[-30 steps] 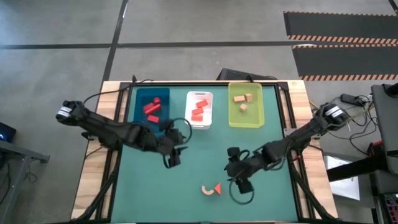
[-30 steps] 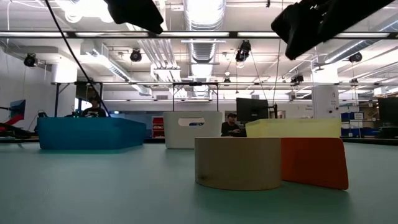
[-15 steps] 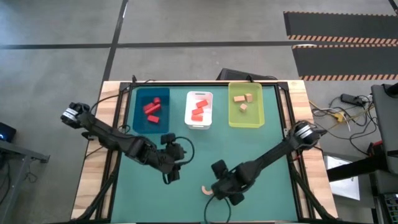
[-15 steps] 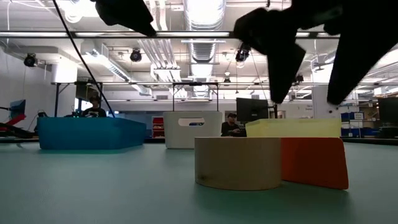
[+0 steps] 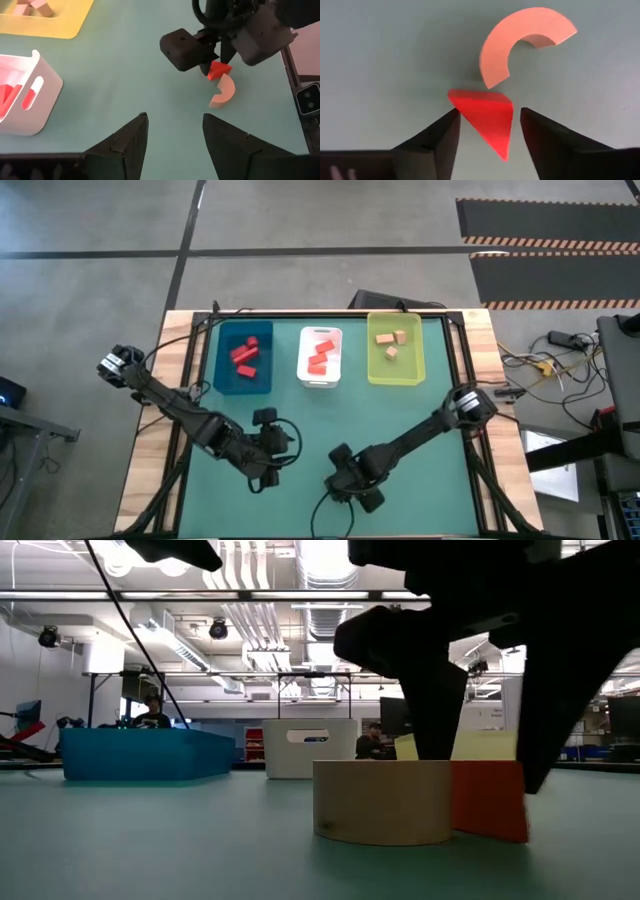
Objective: Sort & place blocks by color
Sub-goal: Put the orange block into the white bin
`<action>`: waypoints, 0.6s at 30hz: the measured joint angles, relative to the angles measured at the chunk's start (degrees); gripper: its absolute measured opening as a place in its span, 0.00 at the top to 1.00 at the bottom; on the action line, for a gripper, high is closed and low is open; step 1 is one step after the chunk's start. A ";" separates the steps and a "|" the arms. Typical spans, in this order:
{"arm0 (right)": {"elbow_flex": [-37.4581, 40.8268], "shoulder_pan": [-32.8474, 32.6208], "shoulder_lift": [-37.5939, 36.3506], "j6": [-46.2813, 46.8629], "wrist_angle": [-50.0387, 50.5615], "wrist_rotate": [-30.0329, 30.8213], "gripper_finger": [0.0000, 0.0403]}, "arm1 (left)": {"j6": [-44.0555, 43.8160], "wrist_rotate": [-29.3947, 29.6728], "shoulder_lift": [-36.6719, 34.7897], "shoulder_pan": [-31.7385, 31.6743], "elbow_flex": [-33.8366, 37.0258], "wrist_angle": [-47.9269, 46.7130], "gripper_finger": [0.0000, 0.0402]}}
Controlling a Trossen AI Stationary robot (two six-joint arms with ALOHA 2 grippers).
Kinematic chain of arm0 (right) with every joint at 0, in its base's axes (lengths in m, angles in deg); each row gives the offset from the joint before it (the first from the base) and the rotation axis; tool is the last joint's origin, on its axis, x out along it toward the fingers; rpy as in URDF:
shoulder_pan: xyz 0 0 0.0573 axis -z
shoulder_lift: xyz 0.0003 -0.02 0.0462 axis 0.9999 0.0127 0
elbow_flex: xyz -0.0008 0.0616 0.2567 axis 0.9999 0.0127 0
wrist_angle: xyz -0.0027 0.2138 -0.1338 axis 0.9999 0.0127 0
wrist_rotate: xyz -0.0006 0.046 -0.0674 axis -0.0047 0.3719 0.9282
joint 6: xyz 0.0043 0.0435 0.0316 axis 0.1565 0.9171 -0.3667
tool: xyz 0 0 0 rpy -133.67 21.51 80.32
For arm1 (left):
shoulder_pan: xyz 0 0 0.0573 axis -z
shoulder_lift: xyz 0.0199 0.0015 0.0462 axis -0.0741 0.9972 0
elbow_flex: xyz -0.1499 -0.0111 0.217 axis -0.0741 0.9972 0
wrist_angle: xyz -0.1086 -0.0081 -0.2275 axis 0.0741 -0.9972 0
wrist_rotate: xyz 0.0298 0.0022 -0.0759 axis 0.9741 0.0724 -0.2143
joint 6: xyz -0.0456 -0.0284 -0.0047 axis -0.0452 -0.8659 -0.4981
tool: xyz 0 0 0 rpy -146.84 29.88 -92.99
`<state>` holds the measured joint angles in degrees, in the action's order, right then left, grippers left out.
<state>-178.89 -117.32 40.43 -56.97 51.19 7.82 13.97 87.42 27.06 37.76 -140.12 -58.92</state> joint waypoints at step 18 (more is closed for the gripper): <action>0.25 1.39 -1.69 -1.92 1.92 -0.61 0.85 | -0.56 1.27 0.00 0.29 0.11 -0.46 0.57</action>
<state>-178.64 -115.92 38.73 -58.89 53.12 7.22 13.41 88.68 27.06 38.05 -140.01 -59.38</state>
